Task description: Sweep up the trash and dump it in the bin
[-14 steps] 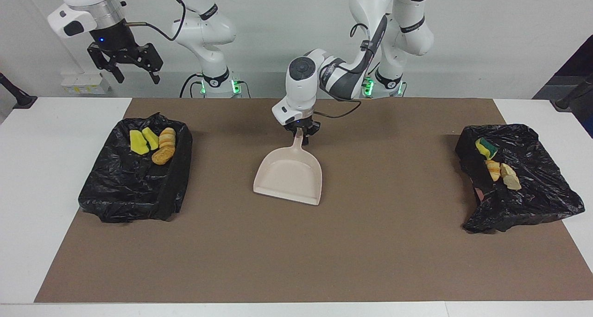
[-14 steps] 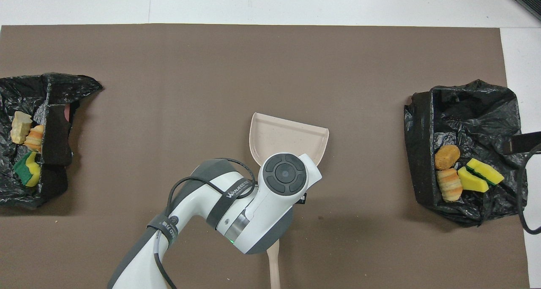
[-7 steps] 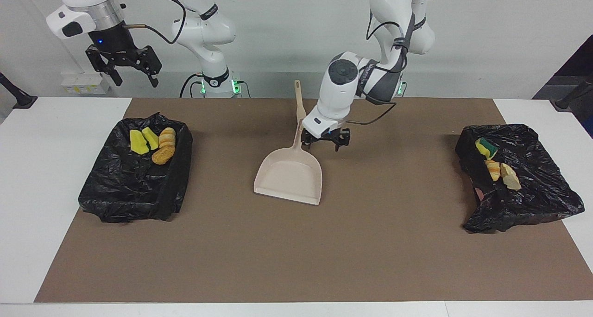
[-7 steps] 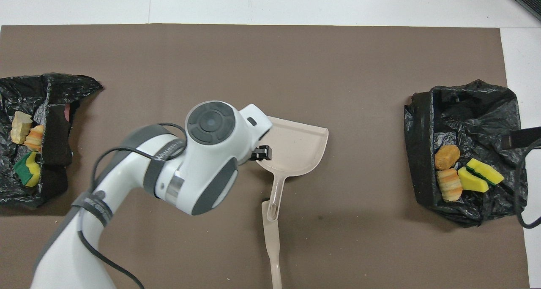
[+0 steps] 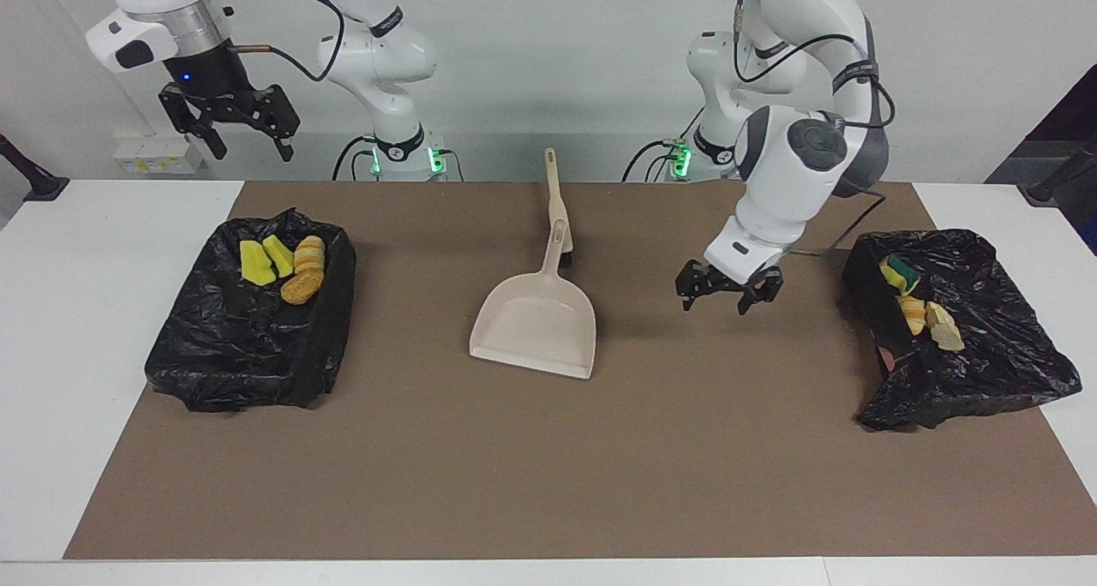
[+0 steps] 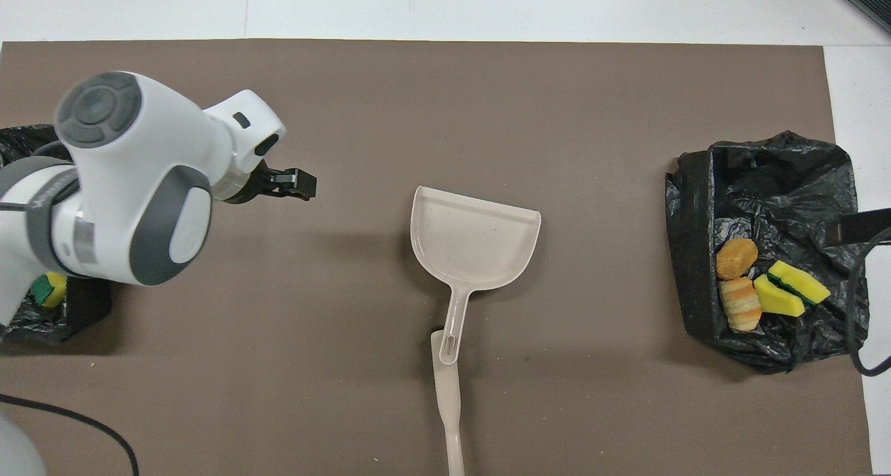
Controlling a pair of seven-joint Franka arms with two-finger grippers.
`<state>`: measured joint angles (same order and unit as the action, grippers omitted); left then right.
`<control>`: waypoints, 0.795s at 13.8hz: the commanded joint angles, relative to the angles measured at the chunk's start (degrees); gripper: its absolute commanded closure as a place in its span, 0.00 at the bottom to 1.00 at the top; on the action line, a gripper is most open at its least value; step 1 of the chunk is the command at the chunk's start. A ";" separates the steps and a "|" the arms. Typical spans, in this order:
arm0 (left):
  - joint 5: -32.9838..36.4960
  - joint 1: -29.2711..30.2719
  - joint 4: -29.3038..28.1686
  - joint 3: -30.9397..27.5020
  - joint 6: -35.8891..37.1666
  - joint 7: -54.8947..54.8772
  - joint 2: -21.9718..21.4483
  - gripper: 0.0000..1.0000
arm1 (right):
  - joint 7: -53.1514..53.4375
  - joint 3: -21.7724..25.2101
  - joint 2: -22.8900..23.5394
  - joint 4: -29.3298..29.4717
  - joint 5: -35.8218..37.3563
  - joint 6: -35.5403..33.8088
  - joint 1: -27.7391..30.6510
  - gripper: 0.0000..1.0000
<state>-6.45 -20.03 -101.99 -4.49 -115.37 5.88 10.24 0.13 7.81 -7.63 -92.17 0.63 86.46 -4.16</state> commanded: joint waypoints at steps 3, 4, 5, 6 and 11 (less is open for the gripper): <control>0.56 8.23 -0.05 0.63 6.38 -8.77 -5.39 0.00 | -2.16 -0.07 -0.81 -0.99 0.43 -0.15 0.12 0.00; 2.04 9.64 0.21 0.63 7.70 -9.30 -6.10 0.00 | -2.16 -0.07 -0.81 -0.99 0.43 -0.06 0.12 0.00; 3.45 11.31 1.00 0.71 9.36 -9.57 -6.63 0.00 | -2.16 -0.07 -0.81 -1.08 0.43 -0.15 0.12 0.00; 3.72 12.80 1.96 0.63 11.38 -9.48 -7.07 0.00 | -2.07 -0.07 -0.81 -0.99 0.43 -0.15 0.12 0.00; 3.72 19.41 8.11 0.63 24.03 -9.05 -8.47 0.00 | -2.16 -0.07 -0.81 -1.08 0.69 -0.06 0.12 0.00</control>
<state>-3.53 -2.10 -96.49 -4.56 -96.22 -3.28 2.47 -0.14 7.80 -7.63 -92.26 0.63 86.38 -4.17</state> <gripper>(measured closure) 0.000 0.000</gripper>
